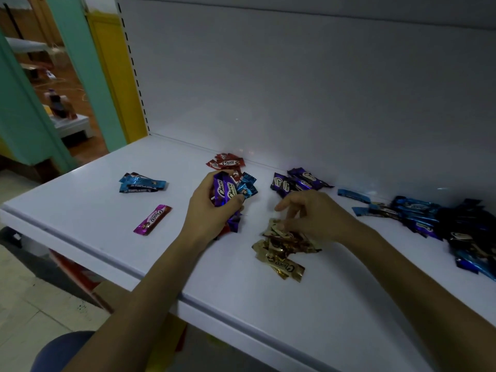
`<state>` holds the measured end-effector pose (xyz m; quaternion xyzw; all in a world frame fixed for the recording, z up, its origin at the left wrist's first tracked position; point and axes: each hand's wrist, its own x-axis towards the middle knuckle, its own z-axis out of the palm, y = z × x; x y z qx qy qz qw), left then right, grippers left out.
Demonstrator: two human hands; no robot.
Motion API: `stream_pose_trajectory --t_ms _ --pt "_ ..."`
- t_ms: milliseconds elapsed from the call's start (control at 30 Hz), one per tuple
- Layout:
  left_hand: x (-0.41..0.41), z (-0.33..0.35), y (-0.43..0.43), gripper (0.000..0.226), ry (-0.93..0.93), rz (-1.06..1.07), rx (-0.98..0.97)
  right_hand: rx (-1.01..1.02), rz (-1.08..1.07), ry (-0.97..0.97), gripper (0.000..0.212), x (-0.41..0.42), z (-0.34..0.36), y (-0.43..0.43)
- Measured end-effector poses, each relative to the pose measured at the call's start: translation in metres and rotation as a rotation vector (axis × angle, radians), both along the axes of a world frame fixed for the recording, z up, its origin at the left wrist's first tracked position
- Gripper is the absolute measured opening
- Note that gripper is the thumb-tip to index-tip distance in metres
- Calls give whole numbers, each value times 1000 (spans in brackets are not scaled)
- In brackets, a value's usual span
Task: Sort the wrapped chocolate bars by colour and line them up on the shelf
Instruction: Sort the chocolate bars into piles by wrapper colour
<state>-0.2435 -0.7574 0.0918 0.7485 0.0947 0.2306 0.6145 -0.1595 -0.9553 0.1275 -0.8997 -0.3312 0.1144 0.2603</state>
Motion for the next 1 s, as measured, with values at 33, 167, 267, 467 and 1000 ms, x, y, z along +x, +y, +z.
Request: stream_pose_trajectory --t_ms 33,167,267,467,1000 --pt "0 0 0 42 0 0 -5 26 -20 -49 26 0 -2 2" --pt "-1 2 -2 43 -12 0 -14 300 -97 35 27 -4 4 25" --pt "-2 2 -3 43 -24 -3 -14 366 -123 184 28 -9 8 46" --pt "-1 0 0 37 -82 19 -56 508 -137 143 14 -13 11 72" --pt "-72 24 138 35 -86 453 -9 614 -161 504 8 -38 33 243"
